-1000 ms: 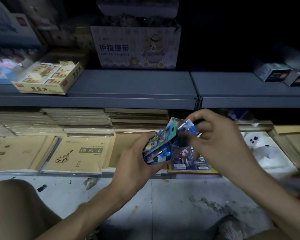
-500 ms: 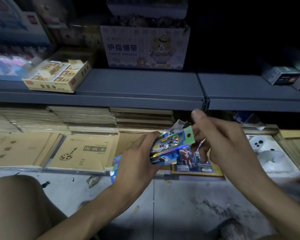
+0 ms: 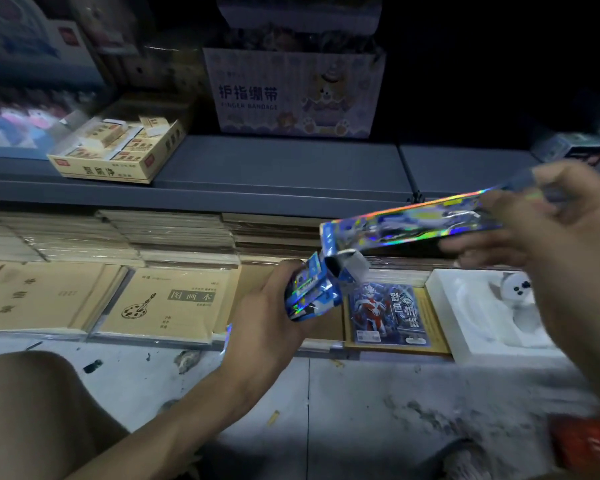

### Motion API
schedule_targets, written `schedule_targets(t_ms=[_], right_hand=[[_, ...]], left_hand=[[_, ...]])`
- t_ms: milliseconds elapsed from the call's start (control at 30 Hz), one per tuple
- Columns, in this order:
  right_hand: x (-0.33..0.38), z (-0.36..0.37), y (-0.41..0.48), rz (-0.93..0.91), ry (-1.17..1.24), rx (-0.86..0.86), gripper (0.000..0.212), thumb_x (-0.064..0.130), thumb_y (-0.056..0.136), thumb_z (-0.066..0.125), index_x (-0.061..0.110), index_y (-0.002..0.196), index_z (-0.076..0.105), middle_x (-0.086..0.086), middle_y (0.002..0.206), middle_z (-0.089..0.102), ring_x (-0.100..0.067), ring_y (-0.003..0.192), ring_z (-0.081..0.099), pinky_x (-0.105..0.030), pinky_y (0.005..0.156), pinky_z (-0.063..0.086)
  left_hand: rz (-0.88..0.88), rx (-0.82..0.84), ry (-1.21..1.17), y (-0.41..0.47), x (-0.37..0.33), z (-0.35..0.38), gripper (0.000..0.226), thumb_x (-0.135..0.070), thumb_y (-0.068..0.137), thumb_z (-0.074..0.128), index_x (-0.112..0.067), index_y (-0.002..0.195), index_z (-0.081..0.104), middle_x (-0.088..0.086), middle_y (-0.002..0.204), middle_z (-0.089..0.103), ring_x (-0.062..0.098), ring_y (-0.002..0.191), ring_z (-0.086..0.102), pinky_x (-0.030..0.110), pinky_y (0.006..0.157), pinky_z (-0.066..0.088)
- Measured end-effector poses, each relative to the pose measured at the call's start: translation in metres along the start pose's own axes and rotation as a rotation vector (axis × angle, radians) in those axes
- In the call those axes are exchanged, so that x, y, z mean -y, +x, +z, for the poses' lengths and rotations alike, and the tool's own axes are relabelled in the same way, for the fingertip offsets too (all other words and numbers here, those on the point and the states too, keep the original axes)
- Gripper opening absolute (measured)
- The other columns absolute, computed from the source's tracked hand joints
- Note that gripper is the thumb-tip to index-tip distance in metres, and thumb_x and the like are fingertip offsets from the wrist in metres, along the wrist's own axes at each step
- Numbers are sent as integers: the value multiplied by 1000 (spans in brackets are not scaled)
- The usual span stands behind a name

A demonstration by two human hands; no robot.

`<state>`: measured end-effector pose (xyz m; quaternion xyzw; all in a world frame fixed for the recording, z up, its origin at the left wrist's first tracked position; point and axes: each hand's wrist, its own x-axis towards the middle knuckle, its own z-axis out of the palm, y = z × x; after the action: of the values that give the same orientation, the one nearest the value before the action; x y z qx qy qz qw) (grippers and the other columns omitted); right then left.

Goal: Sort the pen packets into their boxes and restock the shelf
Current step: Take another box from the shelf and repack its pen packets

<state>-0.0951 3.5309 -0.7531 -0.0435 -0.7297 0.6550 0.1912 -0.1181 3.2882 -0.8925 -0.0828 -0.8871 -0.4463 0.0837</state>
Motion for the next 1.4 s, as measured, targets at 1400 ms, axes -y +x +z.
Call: schedule_targets(t_ms=[1400], right_hand=[[-44,38,-20,173,-388,271,23,29,95,73,20,74,72,0,61,69,-5,48,54,-26,51,44]], left_hand=[[165,19,35,-5,-6,10,70,-14,68,92,-42,118,52,-29,95,63,3,87,64,21,69,53]])
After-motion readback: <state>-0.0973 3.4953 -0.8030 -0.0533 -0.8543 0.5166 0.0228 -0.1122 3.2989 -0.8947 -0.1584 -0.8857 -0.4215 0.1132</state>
